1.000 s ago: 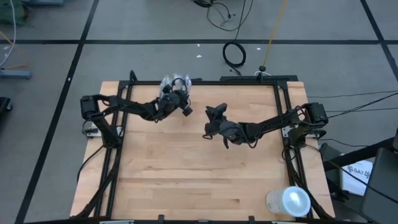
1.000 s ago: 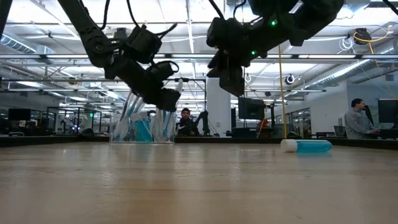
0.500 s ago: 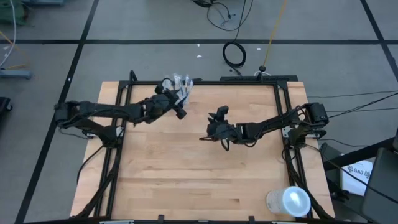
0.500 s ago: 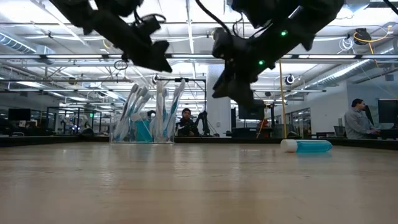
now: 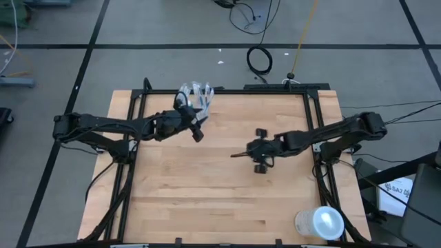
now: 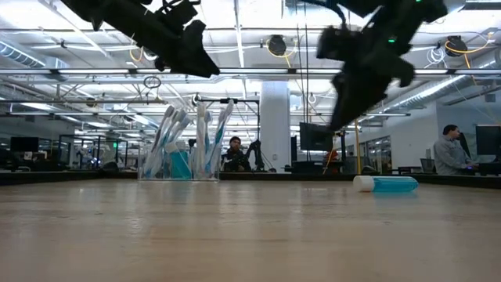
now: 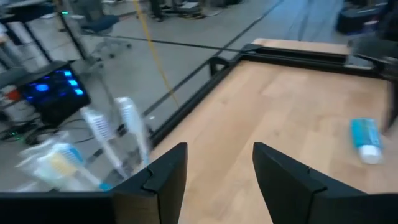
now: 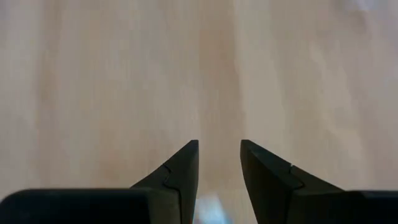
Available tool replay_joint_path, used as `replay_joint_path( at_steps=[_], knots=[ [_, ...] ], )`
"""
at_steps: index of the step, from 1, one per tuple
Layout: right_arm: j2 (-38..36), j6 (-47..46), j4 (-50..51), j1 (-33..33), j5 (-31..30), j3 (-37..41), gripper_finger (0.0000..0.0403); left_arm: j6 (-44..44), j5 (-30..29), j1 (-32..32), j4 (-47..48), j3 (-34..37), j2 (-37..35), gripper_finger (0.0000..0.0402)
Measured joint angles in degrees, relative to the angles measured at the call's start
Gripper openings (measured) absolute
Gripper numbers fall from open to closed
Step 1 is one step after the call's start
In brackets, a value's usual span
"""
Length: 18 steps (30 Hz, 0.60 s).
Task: Pick & Place toothbrushing station
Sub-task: Put the small blue bottle into the transparent organizer
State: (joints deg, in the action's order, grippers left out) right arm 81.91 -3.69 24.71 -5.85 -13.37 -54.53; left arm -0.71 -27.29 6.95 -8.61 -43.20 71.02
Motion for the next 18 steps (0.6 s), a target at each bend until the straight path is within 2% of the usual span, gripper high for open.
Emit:
replay_joint_path(
  at_steps=[4, 7, 14, 18],
  knots=[
    [-2.2, -6.0, 12.1, 0.2, 0.0, 0.0, 0.012, -1.0, 1.4, -0.4, -0.1, 0.0, 0.0, 0.0186],
    [-2.2, -6.3, 17.5, 0.1, 0.2, 0.2, 0.0143, -1.2, 1.4, -0.4, 0.0, 0.0, 0.0, 0.0186],
    [-1.4, -2.0, 12.7, 0.5, 0.4, 5.5, 0.0219, -2.8, 1.8, -0.4, -0.1, 0.0, 0.0, 0.0186],
    [-1.3, -1.5, 7.0, 1.8, 6.0, 10.1, 0.0248, -2.8, 1.8, -0.4, -0.2, 0.0, 0.0, 0.0186]
  ],
)
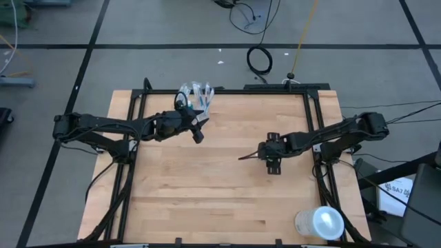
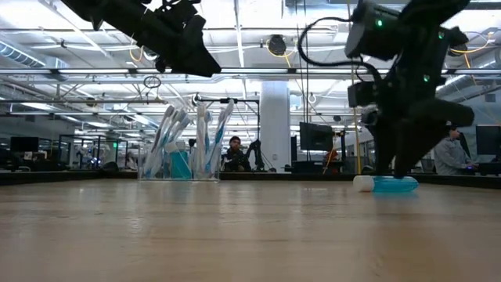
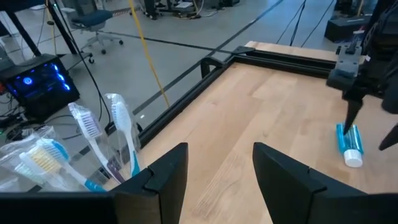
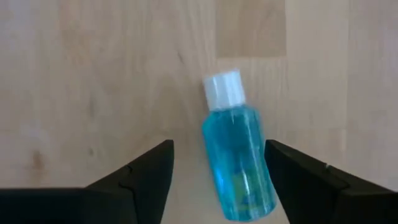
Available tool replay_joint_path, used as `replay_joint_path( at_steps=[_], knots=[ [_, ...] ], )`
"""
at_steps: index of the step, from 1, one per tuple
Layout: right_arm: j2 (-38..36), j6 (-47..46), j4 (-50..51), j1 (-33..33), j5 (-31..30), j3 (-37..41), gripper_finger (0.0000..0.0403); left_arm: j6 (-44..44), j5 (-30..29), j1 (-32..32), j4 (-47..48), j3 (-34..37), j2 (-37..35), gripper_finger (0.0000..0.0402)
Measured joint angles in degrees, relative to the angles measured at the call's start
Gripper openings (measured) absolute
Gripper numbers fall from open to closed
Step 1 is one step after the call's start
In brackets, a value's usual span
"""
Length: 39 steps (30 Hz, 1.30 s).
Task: Pick & Place toothbrushing station
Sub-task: Put the small blue bottle into the transparent organizer
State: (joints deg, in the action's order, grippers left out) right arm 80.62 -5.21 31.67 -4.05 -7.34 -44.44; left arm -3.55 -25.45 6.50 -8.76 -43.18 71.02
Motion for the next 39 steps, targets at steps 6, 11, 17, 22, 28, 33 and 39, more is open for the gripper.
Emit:
replay_joint_path(
  at_steps=[6, 11, 17, 22, 28, 33, 39],
  knots=[
    [-0.2, 3.0, -9.4, 2.1, -0.1, 6.9, 0.0258, 0.0, 0.0, 0.0, -1.4, 0.0, 0.0, 0.0186],
    [-0.3, 5.9, -13.1, 3.5, 0.9, 9.4, 0.0249, 0.3, 0.1, 0.0, -1.5, 0.0, 0.0, 0.0186],
    [-0.3, 4.1, -13.1, 4.5, 4.8, 11.8, 0.0197, 2.0, 0.1, 0.0, -1.5, 0.0, 0.0, 0.0186],
    [-0.2, 4.2, -13.6, 4.5, 4.3, 12.2, 0.015, 1.9, 0.1, 0.0, -1.2, 0.0, 0.0, 0.0186],
    [-0.6, 3.6, -22.2, 4.3, 3.7, 12.4, 0.0155, -1.6, 1.8, -0.6, 0.5, 0.0, 0.0, 0.0186],
    [-0.4, 11.8, -40.6, 4.5, -1.9, 12.6, 0.0157, -1.3, 12.9, -0.7, 0.0, 0.0, 0.0, 0.0186],
    [-0.4, 21.2, -70.8, 6.0, -3.1, 12.5, 0.0154, 2.2, 21.0, -0.8, -0.7, 0.0, 0.0, 0.0186]
  ],
)
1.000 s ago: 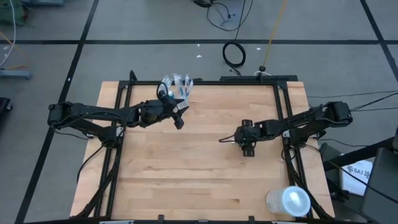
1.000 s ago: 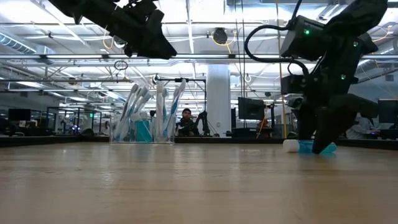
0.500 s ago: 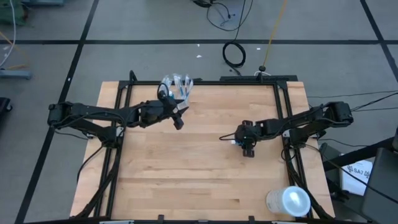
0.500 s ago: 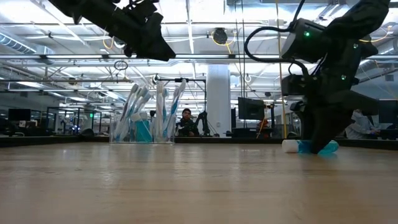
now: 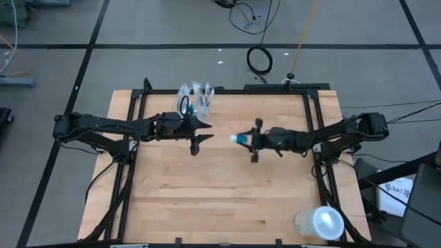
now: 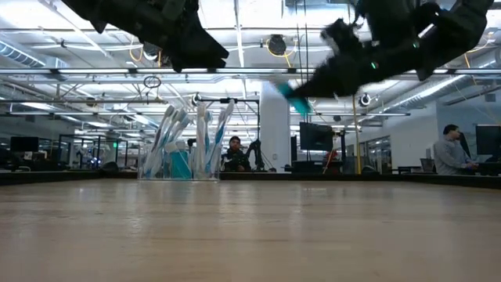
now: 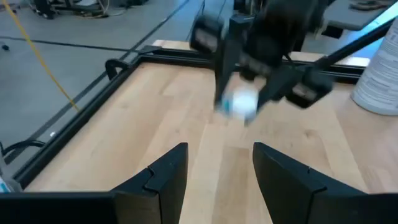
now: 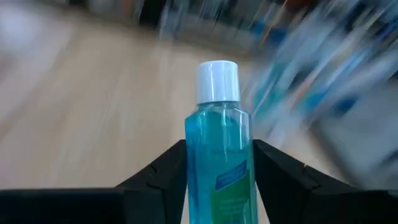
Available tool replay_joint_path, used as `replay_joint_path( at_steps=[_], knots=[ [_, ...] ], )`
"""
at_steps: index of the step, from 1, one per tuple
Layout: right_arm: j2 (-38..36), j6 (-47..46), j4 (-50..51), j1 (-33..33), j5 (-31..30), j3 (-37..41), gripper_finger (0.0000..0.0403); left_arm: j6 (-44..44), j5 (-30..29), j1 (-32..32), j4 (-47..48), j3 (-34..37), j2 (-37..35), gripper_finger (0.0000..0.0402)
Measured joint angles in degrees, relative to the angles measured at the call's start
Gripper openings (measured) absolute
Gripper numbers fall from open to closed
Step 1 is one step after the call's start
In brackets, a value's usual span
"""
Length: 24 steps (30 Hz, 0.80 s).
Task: Pick & Place toothbrushing station
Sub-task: Put the small blue bottle into the transparent organizer
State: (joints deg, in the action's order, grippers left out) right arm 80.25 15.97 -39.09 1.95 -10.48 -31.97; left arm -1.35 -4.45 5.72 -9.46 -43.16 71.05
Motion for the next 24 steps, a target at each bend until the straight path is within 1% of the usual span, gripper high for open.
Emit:
replay_joint_path(
  at_steps=[2, 3, 6, 9, 13, 15, 17, 21, 24],
  knots=[
    [-0.1, 1.4, -8.2, 0.5, 0.0, 0.0, 0.0157, 0.0, 0.0, 0.0, -0.6, 0.0, 0.2, 0.0186],
    [-0.1, 2.0, -10.6, 0.7, 0.4, -0.1, 0.0157, 0.0, 0.0, 0.0, -1.0, 0.0, 0.2, 0.0186],
    [0.0, 2.6, -14.2, 1.2, 3.7, -0.1, 0.0155, 0.2, 0.0, 0.0, -4.1, 0.0, 0.2, 0.0186],
    [-0.1, 1.3, -15.6, 1.1, 4.7, -0.1, 0.0153, 1.3, 1.2, -0.1, -6.5, 0.0, 0.2, 0.0186],
    [-0.1, -0.1, -15.6, 0.9, 4.7, -0.1, 0.0158, 1.3, 8.8, -0.2, -9.7, 0.0, 0.2, 0.0186],
    [-0.1, -0.3, -16.4, 0.9, 4.7, -0.1, 0.0159, 1.8, 11.5, -0.3, -12.2, 0.0, 1.2, 0.0186],
    [-0.1, -1.0, -17.0, 0.9, 4.7, -0.1, 0.0157, 3.7, 12.0, -0.6, -15.2, 0.0, 2.4, 0.0186],
    [-0.2, -3.5, -18.2, 0.9, 4.7, -0.1, 0.0156, 10.0, 12.0, -1.0, -25.9, -0.1, 7.7, 0.0186],
    [-0.2, -3.9, -18.1, 0.9, 4.7, -0.1, 0.0159, 11.3, 12.0, -0.8, -32.4, -0.1, 12.4, 0.0186]
  ],
)
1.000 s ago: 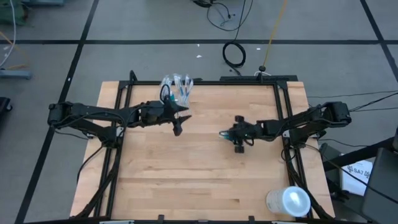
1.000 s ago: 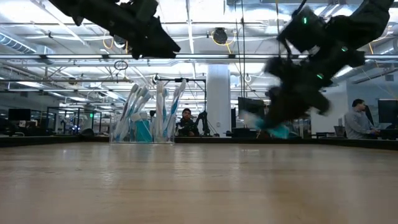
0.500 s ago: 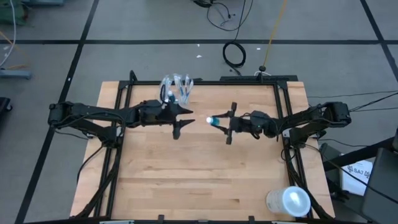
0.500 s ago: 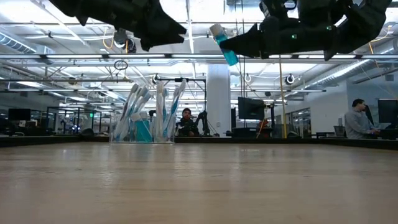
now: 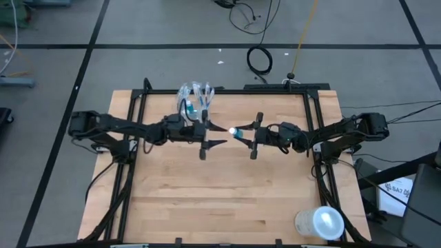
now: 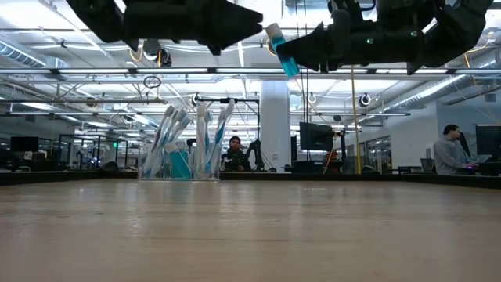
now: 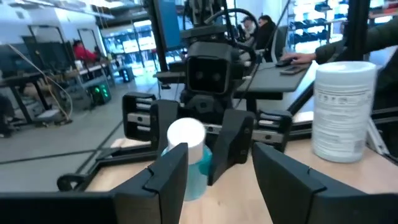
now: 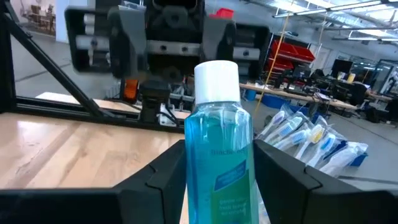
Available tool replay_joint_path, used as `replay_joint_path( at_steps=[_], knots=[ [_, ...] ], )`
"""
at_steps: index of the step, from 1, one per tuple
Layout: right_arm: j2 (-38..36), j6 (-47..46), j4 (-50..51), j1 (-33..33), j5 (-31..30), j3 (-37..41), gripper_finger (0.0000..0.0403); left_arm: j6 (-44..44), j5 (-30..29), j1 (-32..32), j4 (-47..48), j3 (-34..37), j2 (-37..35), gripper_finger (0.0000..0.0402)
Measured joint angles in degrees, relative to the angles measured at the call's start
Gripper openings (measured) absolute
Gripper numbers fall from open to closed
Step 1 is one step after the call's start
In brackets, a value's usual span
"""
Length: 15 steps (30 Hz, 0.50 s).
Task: Pick & Place toothbrushing station
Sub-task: Put the small blue bottle into the transparent organizer
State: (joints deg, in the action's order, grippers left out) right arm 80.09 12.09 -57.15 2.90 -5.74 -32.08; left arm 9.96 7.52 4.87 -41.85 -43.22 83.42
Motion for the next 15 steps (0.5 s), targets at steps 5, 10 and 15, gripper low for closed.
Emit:
replay_joint_path(
  at_steps=[5, 10, 15],
  knots=[
    [0.0, 1.9, 0.1, 0.0, -0.1, 0.0, 0.0154, 0.0, 0.0, 1.2, -5.4, -1.2, 5.3, 0.0186],
    [0.0, 2.2, 0.0, 0.0, -0.1, 0.0, 0.0157, -3.0, 1.3, 2.3, -5.3, -4.7, 8.4, 0.0186],
    [0.0, 2.3, 0.6, 0.0, -0.1, -0.1, 0.0155, -2.5, 4.9, 2.6, -4.0, -7.6, 9.2, 0.0186]
  ],
)
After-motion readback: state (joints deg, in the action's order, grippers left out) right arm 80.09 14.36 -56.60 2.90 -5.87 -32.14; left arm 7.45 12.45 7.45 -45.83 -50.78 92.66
